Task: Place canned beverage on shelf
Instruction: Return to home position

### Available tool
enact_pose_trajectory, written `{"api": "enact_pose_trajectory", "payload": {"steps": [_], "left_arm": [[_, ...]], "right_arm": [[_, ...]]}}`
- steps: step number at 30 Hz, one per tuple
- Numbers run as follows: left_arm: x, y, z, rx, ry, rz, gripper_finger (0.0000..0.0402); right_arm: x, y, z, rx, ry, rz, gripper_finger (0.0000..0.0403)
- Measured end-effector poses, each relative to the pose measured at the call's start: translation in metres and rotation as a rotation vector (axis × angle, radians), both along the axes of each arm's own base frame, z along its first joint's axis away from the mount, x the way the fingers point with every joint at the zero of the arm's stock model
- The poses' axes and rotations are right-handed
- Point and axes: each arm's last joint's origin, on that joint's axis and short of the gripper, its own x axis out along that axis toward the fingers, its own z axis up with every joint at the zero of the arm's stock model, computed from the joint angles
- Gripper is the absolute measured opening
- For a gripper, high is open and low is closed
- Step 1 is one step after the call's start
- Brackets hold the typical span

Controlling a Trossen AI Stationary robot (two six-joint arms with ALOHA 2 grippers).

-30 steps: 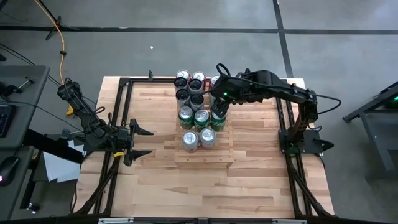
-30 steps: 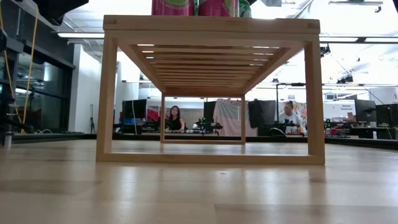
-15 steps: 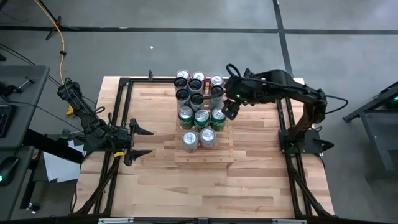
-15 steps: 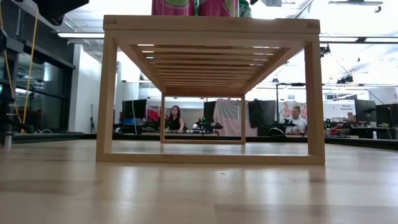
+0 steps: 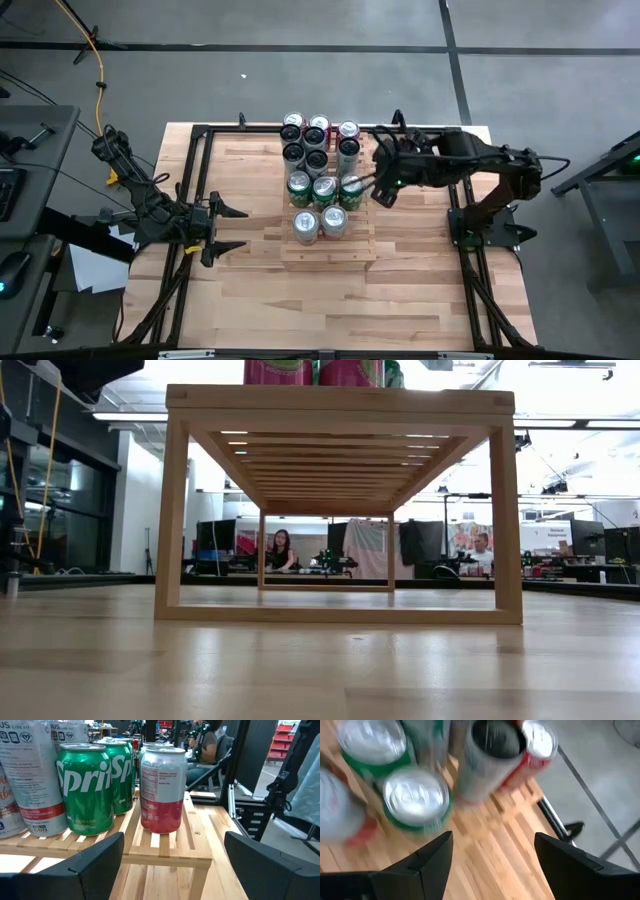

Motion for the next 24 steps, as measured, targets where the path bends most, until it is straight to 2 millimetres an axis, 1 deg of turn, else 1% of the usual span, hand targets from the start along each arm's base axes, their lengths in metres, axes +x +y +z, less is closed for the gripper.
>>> {"api": "enact_pose_trajectory", "payload": {"steps": [2,5,12,16,20,24], "left_arm": [[0.000,0.000,0.000,0.003,0.001,0.006,0.0335],[0.000,0.000,0.000,0.001,-0.002,0.017,0.0335],[0.000,0.001,0.000,0.024,-0.002,0.029,0.0335],[0.000,0.001,0.000,0.036,-0.002,0.030,0.0335],[0.000,0.001,0.000,0.046,-0.002,0.039,0.0335],[0.000,0.001,0.000,0.048,-0.003,0.053,0.0335]], "right_arm": [[-0.007,0.001,-0.007,0.007,0.024,-0.007,0.0264],[-0.022,0.001,-0.013,0.021,0.025,-0.034,0.0264],[-0.063,-0.004,-0.017,0.082,-0.052,-0.146,0.0264],[-0.081,-0.007,-0.020,0.109,-0.092,-0.201,0.0264],[-0.093,-0.009,-0.024,0.114,-0.120,-0.242,0.0264],[-0.098,-0.010,-0.026,0.118,-0.125,-0.253,0.0264]]}}
